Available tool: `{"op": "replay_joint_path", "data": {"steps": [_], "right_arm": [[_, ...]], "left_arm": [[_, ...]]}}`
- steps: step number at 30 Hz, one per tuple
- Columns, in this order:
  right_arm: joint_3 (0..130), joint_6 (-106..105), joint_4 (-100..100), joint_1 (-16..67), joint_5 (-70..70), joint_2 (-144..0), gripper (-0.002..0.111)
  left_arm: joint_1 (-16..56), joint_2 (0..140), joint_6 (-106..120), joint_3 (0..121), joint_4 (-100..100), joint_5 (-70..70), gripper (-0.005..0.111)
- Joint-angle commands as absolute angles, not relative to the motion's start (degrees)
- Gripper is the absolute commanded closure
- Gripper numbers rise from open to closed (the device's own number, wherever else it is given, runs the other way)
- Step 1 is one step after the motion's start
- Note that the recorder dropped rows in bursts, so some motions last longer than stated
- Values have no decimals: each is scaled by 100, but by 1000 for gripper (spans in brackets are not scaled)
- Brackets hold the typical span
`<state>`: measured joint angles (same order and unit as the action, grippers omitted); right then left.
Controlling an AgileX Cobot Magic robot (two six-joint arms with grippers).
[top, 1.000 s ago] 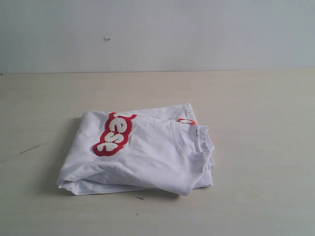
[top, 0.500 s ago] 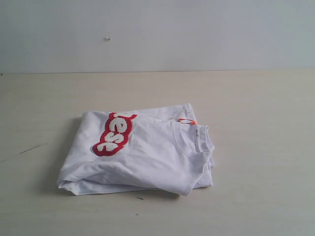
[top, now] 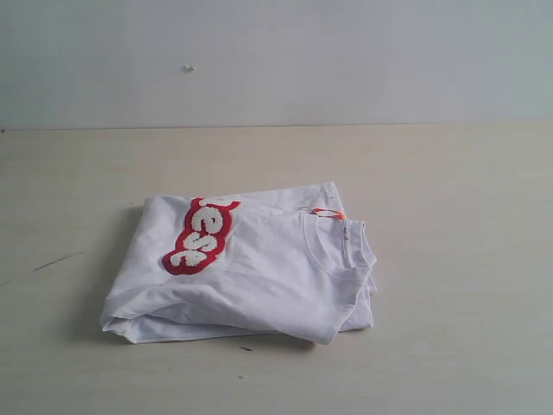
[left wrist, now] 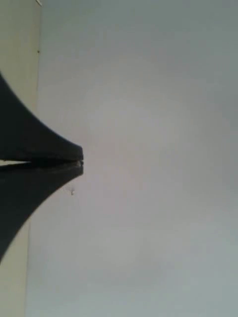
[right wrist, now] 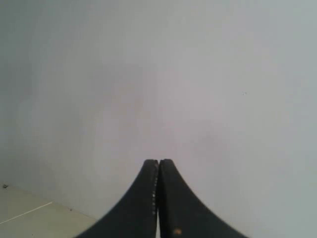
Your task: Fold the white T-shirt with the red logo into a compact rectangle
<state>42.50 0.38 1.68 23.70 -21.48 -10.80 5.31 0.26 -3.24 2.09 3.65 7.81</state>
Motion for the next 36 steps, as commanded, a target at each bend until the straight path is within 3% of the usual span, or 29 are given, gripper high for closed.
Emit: {"op": "replay_joint_path", "data": {"steps": [1, 10, 22, 36], "right_arm": [[4211, 0, 192, 2360, -2129, -1075, 108], [4211, 0, 192, 2360, -2129, -1075, 108], [4211, 0, 192, 2360, -2129, -1075, 108], [4211, 0, 192, 2360, -2129, -1075, 108]], "left_arm": [[511, 0, -195, 0, 309, 978, 107], [511, 0, 101, 0, -262, 274, 107], [511, 0, 62, 0, -382, -2100, 107], [276, 0, -199, 0, -382, -2088, 107]]}}
